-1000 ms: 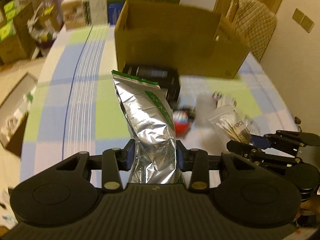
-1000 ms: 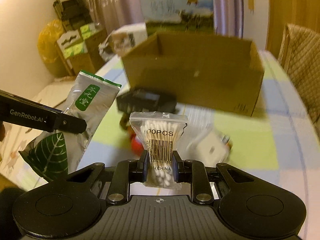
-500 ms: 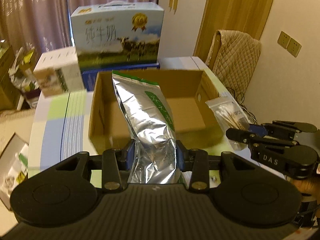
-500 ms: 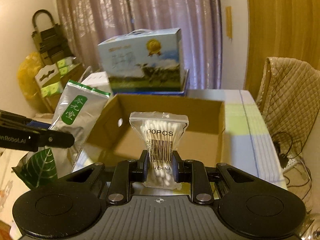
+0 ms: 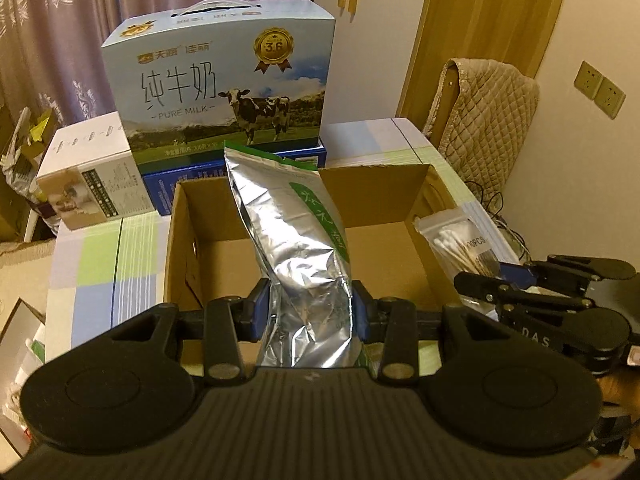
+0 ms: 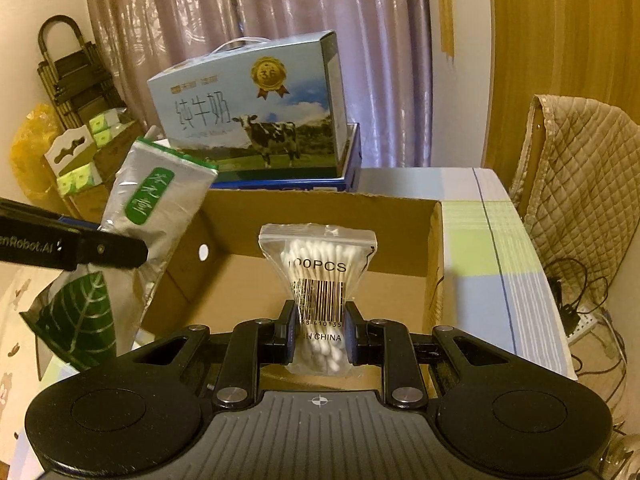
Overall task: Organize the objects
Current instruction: 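Carry the swab bag and foil bag over the cardboard box with both grippers, then open both grippers to drop the swab bag and foil bag into the box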
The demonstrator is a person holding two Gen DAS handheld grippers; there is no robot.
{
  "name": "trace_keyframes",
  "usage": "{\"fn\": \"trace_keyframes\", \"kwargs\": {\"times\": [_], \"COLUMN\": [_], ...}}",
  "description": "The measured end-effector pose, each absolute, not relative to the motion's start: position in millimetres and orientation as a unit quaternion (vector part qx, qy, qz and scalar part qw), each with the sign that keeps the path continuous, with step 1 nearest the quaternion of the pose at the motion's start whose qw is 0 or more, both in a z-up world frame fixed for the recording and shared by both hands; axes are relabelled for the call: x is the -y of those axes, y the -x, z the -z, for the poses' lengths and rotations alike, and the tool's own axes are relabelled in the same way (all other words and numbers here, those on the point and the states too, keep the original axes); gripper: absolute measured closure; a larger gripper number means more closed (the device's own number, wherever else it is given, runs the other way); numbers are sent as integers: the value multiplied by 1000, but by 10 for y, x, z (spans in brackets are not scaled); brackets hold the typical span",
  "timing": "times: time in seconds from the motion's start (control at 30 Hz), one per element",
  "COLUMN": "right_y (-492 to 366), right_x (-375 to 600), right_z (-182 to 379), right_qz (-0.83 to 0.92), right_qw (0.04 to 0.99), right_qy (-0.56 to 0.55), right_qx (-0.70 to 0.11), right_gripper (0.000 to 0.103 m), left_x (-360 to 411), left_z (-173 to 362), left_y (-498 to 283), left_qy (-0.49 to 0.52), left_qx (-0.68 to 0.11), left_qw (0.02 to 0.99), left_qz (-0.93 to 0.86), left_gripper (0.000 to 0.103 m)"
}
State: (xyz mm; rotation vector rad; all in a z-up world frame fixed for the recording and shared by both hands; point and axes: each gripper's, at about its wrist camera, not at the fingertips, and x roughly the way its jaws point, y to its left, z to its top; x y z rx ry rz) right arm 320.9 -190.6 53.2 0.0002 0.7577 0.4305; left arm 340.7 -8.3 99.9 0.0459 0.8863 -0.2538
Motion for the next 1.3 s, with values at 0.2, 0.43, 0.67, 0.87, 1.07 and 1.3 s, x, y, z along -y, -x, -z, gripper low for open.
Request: {"fn": "trace_keyframes", "kwargs": {"times": [0.2,0.43,0.67,0.87,1.07,1.3], "right_y": [-3303,-3336,-3357,-3333,-3220,-2804], "right_x": [1916,1890,1836,1913,2038,2142], "right_z": [-441,-350,-327,-367,-425,-476], "right_qz": [-203,-204,-206,-198,-182,-178], "right_qw": [905,902,904,917,918,916], "right_qy": [-4,0,-5,-25,-34,-42], "right_qx": [-374,-380,-374,-346,-351,-358], "right_gripper": [83,82,82,42,42,42], "left_x": [42,-66,-130,-237,-324,-365], "left_z": [-917,-916,-874,-782,-718,-788], "left_y": [-3652,-3623,-3555,-3466,-3293,-2884], "left_qy": [-8,-2,-8,-3,2,10], "left_qx": [-405,-396,-405,-412,-416,-403], "left_qw": [907,912,908,905,905,911], "left_qz": [118,107,106,100,90,80], "left_gripper": [65,57,48,46,34,28]}}
